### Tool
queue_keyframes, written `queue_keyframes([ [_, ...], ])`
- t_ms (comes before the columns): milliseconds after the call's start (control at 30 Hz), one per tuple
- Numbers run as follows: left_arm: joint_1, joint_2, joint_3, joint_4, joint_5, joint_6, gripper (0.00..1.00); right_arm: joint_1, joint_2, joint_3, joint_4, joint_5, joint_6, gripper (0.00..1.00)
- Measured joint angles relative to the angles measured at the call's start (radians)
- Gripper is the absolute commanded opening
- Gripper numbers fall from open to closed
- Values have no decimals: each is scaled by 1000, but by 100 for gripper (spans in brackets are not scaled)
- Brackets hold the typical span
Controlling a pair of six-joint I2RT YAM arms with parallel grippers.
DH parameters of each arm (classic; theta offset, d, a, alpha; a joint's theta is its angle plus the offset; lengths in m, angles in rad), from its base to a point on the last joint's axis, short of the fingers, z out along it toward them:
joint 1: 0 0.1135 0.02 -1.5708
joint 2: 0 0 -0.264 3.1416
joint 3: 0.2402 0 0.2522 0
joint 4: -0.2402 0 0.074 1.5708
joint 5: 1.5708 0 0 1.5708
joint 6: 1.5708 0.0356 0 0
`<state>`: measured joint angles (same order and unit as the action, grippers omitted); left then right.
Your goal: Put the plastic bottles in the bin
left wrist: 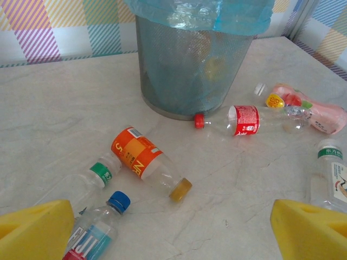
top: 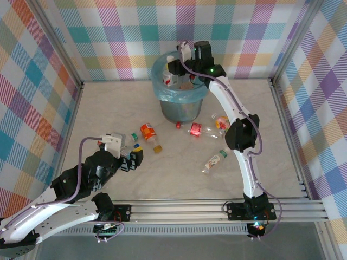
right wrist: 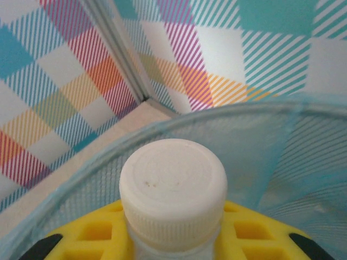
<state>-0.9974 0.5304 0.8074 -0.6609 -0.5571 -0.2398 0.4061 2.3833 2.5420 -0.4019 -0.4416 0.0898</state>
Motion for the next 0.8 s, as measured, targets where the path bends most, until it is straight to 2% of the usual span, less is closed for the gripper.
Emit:
queue_keyframes([
  [133,0,0,0,0,-6,-2,93,-16,1,0,77,22,68,29],
  [233,0,-3,0,-1,-6,-7,93,-26,13,8,132,27,95,38],
  [333,0,-13,0,-15,-7,-12,93,-32,38,16,148,30,113,56],
  [400,0,-23,0,-22,-13,-19,93,-32,55,16,146,25,116,63],
  [800,0,-22,0,-21,-13,-30,93,-32,67,16,131,-17,112,64],
])
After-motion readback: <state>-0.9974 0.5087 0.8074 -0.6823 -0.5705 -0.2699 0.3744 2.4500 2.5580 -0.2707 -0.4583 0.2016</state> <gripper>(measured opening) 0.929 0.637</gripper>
